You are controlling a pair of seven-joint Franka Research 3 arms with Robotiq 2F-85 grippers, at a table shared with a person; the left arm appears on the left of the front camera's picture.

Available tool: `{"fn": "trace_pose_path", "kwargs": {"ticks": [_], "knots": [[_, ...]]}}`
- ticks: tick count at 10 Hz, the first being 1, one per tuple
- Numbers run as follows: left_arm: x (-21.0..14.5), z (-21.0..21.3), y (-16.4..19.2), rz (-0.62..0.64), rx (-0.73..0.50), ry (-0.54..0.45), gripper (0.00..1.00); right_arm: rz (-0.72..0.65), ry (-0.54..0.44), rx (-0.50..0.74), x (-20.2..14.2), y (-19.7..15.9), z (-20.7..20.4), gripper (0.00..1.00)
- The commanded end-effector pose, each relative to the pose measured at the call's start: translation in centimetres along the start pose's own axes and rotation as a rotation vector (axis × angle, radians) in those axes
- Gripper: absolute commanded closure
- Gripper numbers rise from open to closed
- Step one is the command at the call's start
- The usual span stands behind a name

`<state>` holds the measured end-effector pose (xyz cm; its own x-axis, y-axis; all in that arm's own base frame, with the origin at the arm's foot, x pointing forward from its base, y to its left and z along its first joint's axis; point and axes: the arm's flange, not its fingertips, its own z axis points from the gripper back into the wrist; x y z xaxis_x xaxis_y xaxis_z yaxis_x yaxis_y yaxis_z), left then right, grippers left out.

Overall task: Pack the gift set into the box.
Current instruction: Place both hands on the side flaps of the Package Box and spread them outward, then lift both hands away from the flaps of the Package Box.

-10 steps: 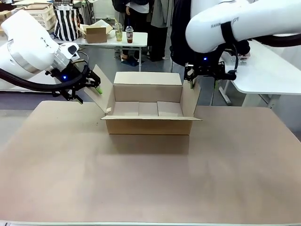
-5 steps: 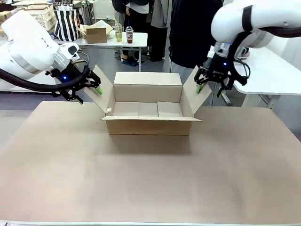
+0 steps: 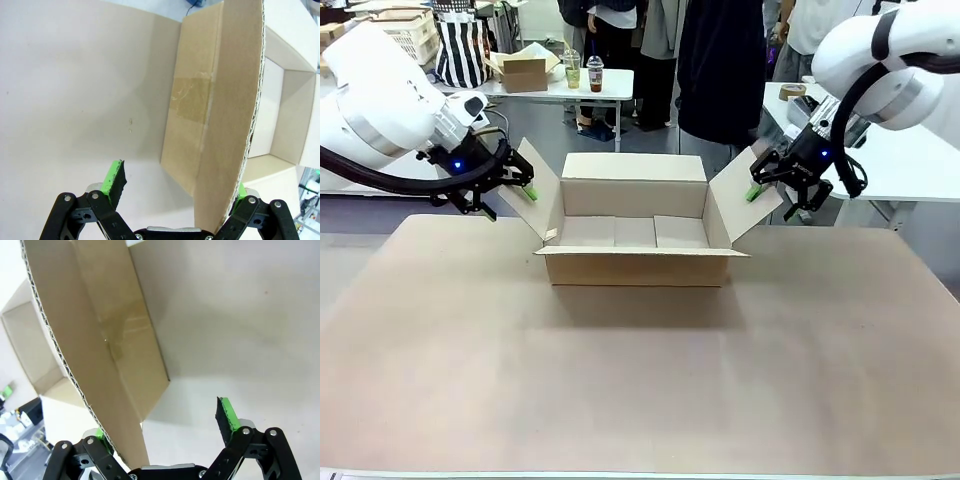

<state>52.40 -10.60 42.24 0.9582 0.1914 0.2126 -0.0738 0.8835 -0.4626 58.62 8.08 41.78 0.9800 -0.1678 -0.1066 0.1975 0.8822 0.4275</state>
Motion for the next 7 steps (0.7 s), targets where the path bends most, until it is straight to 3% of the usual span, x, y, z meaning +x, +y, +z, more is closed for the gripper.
{"fn": "trace_pose_path", "kwargs": {"ticks": [1,7], "knots": [[-0.09,0.3,-0.15,0.008,0.013,0.007,0.0,0.022,-0.002,-0.053,-0.04,0.88,0.28,0.0],[-0.09,0.3,-0.15,0.008,0.013,0.007,0.0,0.022,-0.002,-0.053,-0.04,0.88,0.28,0.0]]}}
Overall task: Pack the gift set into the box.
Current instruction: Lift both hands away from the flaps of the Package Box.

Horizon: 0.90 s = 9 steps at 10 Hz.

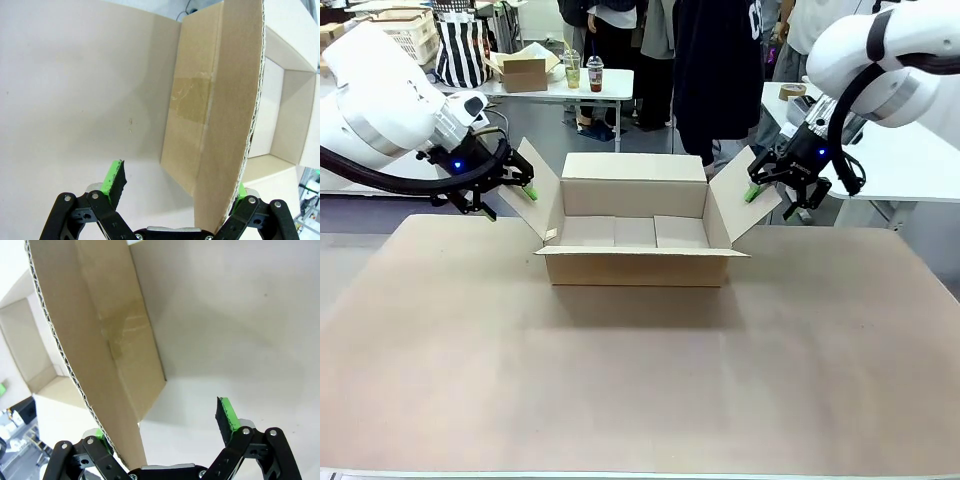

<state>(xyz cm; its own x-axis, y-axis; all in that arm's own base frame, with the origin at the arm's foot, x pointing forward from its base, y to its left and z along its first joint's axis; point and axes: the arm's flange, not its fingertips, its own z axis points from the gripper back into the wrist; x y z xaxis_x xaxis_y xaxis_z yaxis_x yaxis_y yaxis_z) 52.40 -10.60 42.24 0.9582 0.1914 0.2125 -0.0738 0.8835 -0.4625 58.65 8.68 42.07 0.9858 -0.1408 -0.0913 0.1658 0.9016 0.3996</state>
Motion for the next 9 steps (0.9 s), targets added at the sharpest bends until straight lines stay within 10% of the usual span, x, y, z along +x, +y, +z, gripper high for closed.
{"fn": "trace_pose_path", "kwargs": {"ticks": [1,9], "knots": [[-0.09,0.3,-0.15,0.008,0.013,0.007,0.0,-0.01,0.001,-0.019,0.07,0.2,0.29,0.0],[-0.09,0.3,-0.15,0.008,0.013,0.007,0.0,-0.01,0.001,-0.019,0.07,0.2,0.29,0.0]]}}
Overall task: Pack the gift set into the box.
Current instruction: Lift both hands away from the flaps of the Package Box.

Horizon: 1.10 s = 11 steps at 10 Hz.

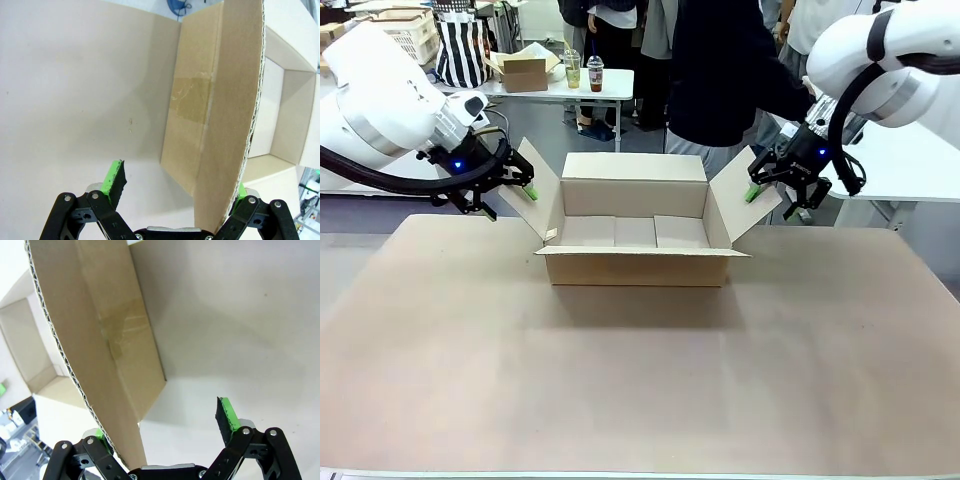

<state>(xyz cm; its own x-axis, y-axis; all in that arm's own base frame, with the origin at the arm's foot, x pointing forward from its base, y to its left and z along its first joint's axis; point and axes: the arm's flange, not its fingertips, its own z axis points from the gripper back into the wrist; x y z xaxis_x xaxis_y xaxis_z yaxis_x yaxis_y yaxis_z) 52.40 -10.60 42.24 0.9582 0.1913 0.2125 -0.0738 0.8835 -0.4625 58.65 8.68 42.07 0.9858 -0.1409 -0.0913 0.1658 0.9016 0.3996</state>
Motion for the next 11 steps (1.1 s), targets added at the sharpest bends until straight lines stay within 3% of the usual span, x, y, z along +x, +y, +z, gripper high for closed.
{"fn": "trace_pose_path", "kwargs": {"ticks": [1,11], "knots": [[-0.09,0.3,-0.15,0.008,0.013,0.007,0.0,-0.01,0.001,-0.019,0.07,0.2,0.29,0.0],[-0.09,0.3,-0.15,0.008,0.013,0.007,0.0,-0.01,0.001,-0.019,0.07,0.2,0.29,0.0]]}}
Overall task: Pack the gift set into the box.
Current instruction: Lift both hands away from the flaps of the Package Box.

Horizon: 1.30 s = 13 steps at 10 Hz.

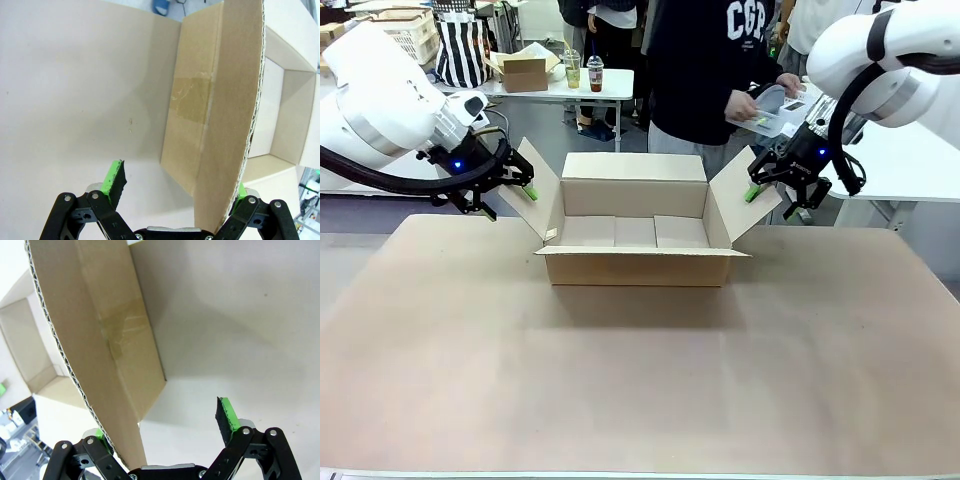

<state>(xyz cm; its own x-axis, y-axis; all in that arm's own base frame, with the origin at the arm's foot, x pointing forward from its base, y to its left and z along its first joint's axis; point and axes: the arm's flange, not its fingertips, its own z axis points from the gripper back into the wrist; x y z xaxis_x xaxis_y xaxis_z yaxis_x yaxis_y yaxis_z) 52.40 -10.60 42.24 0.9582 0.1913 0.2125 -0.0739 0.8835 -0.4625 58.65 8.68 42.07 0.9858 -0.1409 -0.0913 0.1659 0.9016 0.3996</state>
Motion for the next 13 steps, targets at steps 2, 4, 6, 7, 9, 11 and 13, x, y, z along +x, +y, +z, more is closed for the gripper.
{"fn": "trace_pose_path", "kwargs": {"ticks": [2,4,6,7,9,11,13], "knots": [[-0.09,0.3,-0.15,0.008,0.013,0.007,0.0,-0.01,0.001,-0.019,0.07,0.2,0.28,0.0],[-0.09,0.3,-0.15,0.008,0.013,0.007,0.0,-0.01,0.001,-0.019,0.07,0.2,0.28,0.0],[-0.09,0.3,-0.15,0.008,0.013,0.007,0.0,-0.01,0.001,-0.019,0.07,0.2,0.28,0.0],[-0.09,0.3,-0.15,0.008,0.013,0.007,0.0,-0.01,0.001,-0.019,0.07,0.2,0.28,0.0],[-0.09,0.3,-0.15,0.008,0.013,0.007,0.0,-0.01,0.001,-0.019,0.07,0.2,0.28,0.0],[-0.09,0.3,-0.15,0.008,0.013,0.007,0.0,-0.01,0.001,-0.019,0.07,0.2,0.28,0.0],[-0.09,0.3,-0.15,0.008,0.013,0.007,0.0,-0.01,0.001,-0.019,0.07,0.2,0.28,0.0]]}}
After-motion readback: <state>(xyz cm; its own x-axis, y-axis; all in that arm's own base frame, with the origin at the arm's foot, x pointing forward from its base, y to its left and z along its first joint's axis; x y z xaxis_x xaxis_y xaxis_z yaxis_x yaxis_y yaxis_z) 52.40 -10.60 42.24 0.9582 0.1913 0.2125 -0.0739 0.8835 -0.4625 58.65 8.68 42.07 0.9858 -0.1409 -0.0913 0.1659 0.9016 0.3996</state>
